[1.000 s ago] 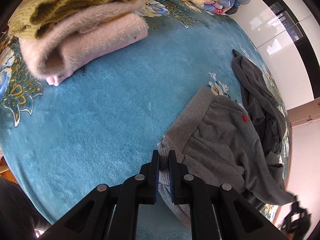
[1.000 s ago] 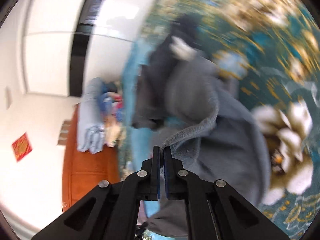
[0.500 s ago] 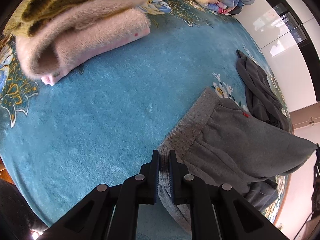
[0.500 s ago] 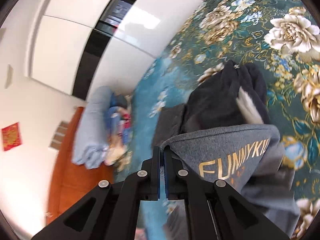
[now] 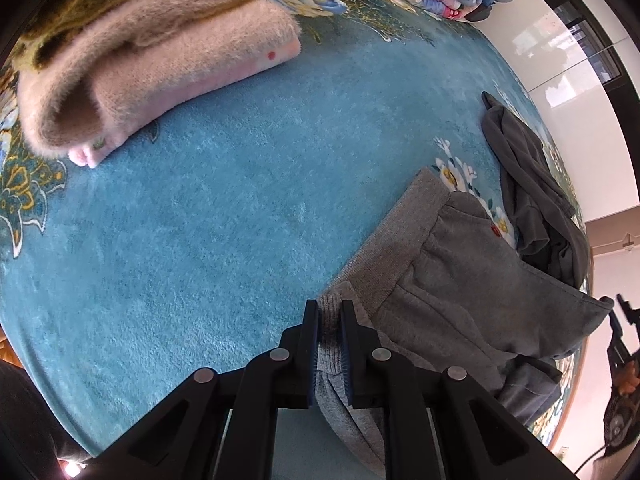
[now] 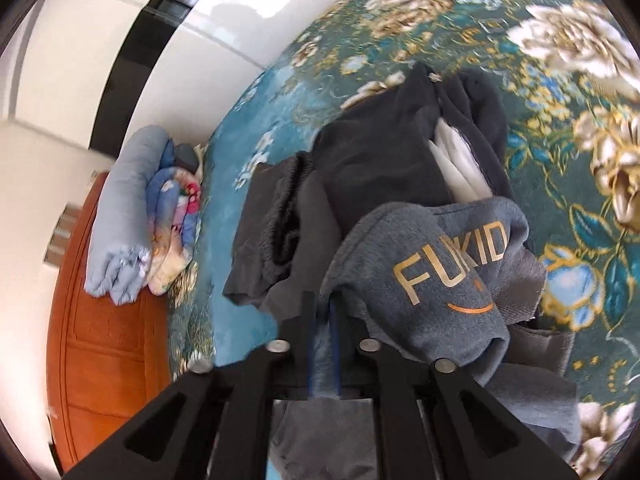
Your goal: Fold clothes
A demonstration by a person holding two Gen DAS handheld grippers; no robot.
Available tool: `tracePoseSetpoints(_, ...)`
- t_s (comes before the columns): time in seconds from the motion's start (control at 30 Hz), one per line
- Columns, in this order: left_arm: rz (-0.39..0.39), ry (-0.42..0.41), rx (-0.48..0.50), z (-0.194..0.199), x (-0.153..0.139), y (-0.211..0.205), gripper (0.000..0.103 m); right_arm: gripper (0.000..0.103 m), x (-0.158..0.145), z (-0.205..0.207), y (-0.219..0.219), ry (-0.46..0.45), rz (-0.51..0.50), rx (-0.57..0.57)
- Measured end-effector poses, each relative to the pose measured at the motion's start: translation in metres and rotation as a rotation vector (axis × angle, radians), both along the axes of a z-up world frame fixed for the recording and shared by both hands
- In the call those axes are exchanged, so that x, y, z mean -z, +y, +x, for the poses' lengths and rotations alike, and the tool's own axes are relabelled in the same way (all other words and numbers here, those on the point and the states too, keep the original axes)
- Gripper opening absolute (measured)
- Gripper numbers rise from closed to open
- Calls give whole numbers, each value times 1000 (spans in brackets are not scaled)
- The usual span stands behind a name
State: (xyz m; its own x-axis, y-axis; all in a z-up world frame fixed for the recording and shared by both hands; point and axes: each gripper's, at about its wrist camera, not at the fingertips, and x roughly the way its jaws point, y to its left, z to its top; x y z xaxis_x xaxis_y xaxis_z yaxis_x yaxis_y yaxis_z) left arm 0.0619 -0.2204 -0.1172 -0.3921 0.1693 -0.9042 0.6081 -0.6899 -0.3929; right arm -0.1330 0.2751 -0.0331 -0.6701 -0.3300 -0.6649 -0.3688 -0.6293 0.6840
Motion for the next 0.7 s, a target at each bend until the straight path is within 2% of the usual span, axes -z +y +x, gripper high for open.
tracePoseSetpoints(0.03,5,1,-3,1,0,-1,12,47,-6,5,-1,16,3,-28)
tracePoseSetpoints(0.07,10,2,-5,2,-1,-2,12,50,-13,11,-3,39,4,-63)
tracePoseSetpoints(0.2,25,9,-10,7,-3,-5,12,51,-42,49,-3,116,85,-147)
tracePoseSetpoints(0.3,40,13,-15,10,-4,-7,12,52,-50,90,13,166,180,-138)
tracePoseSetpoints(0.4,53,11,-19,11,-3,-8,12,53,-20,123,39,66,234,-75)
tracePoseSetpoints(0.47,53,10,-16,11,-3,-7,12,53,25,140,57,-62,165,-22)
tracePoseSetpoints(0.53,49,10,-8,11,-4,-5,12,53,62,151,66,-128,72,20)
tracePoseSetpoints(0.63,54,13,-6,10,-4,-5,13,53,100,158,72,-144,-53,93)
tracePoseSetpoints(0.7,70,11,-16,10,-1,-7,13,53,110,150,72,-145,-97,112)
